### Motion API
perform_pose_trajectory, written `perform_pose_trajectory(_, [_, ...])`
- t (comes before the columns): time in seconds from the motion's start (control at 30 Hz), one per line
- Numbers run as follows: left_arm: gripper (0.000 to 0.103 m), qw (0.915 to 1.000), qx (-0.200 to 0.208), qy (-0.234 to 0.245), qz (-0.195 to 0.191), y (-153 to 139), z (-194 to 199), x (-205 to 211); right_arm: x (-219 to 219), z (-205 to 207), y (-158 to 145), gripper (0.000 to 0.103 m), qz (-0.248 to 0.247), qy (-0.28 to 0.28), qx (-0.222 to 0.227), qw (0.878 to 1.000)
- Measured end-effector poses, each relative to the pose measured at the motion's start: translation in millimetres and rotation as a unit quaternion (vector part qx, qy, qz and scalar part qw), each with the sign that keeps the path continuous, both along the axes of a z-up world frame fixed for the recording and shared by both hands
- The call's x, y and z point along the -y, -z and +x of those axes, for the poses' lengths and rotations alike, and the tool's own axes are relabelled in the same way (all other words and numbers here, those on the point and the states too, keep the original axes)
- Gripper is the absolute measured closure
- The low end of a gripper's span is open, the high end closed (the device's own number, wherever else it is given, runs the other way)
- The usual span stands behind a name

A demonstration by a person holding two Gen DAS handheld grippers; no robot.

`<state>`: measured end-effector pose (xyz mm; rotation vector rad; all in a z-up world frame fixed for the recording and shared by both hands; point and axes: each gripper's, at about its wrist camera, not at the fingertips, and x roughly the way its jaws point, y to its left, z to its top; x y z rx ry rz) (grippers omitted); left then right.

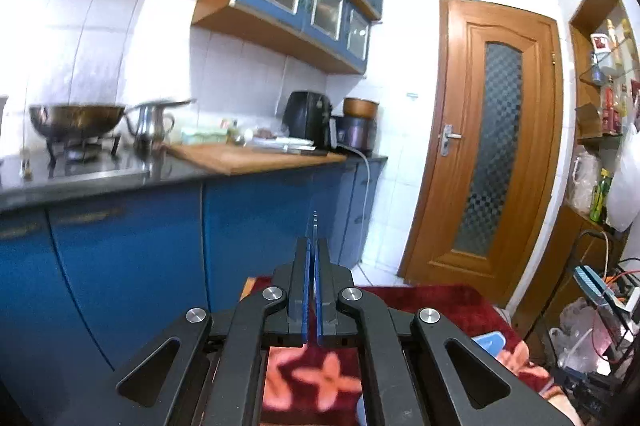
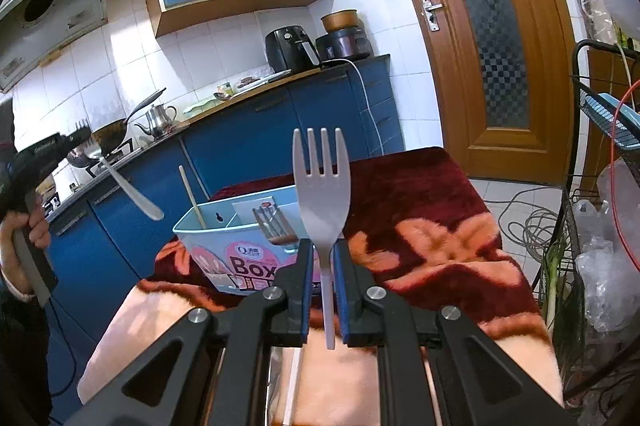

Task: Organize utensils
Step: 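Lower both forks into the blue caddy and open both tools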

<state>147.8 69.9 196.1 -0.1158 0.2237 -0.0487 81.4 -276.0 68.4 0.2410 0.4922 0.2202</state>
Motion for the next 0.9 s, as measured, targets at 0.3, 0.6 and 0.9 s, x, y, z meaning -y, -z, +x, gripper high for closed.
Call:
perform_pose_trajectory(0.3, [0.101,0.9942,0.010,0.002,0.107,10.9,24.0,63.5,5.3,10.4,-28.9,0.091,-0.006,0.009,0.031,0.999])
perform_pose_trajectory(0.6, [0.101,0.9910,-0.026,0.029,0.128,46.9,36.8,94.6,-19.6,40.4,-58.8,0.091,-0.038,0.021,0.085,0.995])
perform_pose_trajectory(0.9, [0.101,0.9907,-0.069,0.047,0.108,80.4,53.0,103.0,-39.1,93.4,-37.2,0.090,-0.061,0.004,0.026,0.998])
